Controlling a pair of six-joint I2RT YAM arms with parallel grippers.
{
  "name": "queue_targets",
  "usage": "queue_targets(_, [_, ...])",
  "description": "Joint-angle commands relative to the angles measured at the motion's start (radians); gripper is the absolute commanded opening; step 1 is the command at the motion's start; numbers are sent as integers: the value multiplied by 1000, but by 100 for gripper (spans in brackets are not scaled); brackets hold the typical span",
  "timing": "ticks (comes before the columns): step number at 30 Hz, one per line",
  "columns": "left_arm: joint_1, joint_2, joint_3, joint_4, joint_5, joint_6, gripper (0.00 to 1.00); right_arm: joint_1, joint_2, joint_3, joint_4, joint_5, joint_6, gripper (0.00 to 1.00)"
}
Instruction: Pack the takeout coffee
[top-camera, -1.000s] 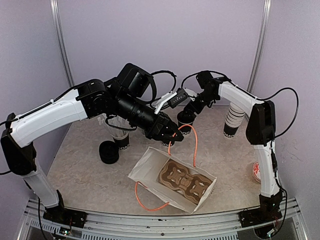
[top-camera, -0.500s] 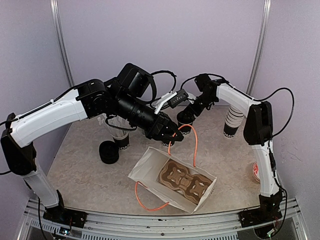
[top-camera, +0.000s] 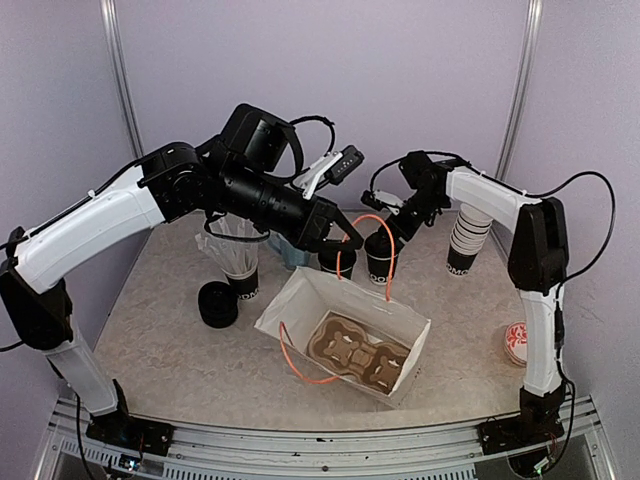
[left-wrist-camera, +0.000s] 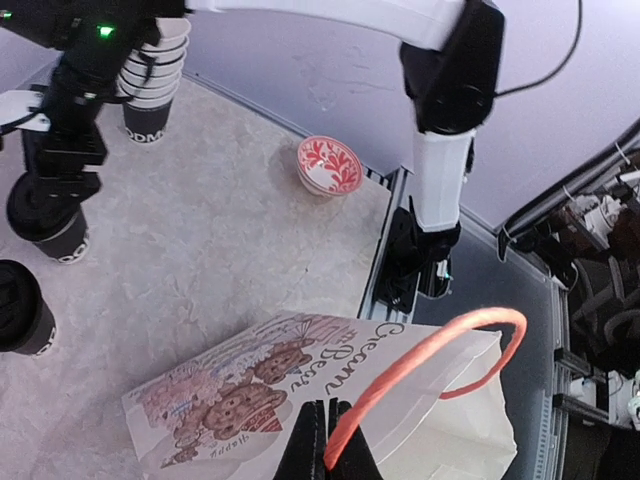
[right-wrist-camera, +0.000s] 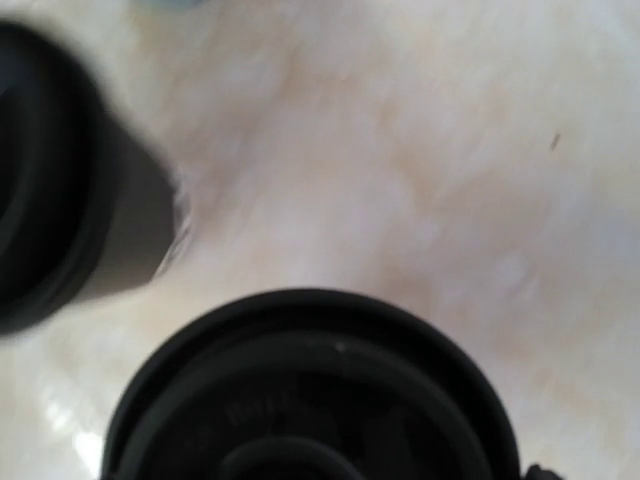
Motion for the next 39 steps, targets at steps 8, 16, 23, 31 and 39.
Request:
queue_targets(8, [163, -15, -4, 72, -37, -265, 0, -48, -424, -474, -8, -66, -79, 75])
queue_targets(16, [221, 7, -59, 126, -30, -246, 0, -53, -654, -792, 25, -134, -170, 76])
queue_targets(23, [232, 7, -83, 97, -99, -225, 3, -52, -677, -904, 29, -178, -211, 77])
queue_targets(31, [236, -46, -114, 59, -219, -177, 37, -52, -693, -880, -5, -158, -236, 85])
queue_targets(39, [222, -95, -162, 93, -204, -64, 51, -49, -708, -771, -84, -148, -247, 100])
